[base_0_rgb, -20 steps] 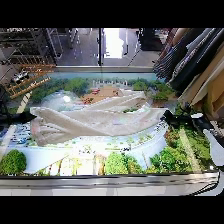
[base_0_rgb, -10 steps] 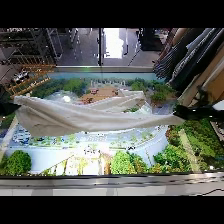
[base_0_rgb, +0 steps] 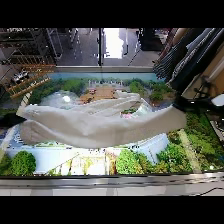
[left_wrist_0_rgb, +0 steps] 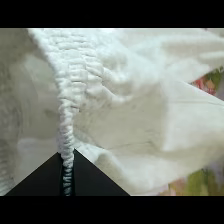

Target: Fold the clothes and pants, and hang the long-sleeved shirts on hangers.

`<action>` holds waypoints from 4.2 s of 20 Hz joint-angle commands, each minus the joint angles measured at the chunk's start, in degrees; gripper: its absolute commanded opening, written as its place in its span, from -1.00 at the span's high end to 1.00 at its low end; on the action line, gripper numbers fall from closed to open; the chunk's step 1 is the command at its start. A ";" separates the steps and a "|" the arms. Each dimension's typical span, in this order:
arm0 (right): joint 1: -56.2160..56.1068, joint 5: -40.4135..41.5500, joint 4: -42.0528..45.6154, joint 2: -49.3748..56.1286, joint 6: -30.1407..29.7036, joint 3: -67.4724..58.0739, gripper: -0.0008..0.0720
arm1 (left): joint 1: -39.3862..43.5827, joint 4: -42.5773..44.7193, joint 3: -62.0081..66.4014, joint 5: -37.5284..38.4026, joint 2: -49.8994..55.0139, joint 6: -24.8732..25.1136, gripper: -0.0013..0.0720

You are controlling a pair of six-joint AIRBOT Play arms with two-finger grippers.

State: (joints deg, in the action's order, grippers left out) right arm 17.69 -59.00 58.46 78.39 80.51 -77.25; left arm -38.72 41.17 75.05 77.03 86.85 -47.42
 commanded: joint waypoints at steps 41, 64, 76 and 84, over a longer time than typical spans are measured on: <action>6.19 -4.70 -2.62 23.15 -15.28 -10.12 0.89 | -6.27 -12.26 0.13 0.98 8.61 -5.57 0.91; 34.82 29.18 5.20 -52.04 -12.13 -10.12 0.89 | -38.53 -130.14 0.22 -16.22 -41.86 9.38 0.91; 34.75 -17.90 -2.58 -47.91 -12.70 -0.28 0.89 | -29.86 -41.66 -6.75 -14.86 -35.10 -2.71 0.91; 34.75 -18.14 -6.29 -44.02 -12.44 11.96 0.89 | -25.53 -32.35 -7.08 -13.64 -26.43 -1.90 0.91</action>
State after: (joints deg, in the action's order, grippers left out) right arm 52.40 -76.64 54.43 32.10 67.90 -70.61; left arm -66.46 5.56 68.14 63.20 56.53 -50.00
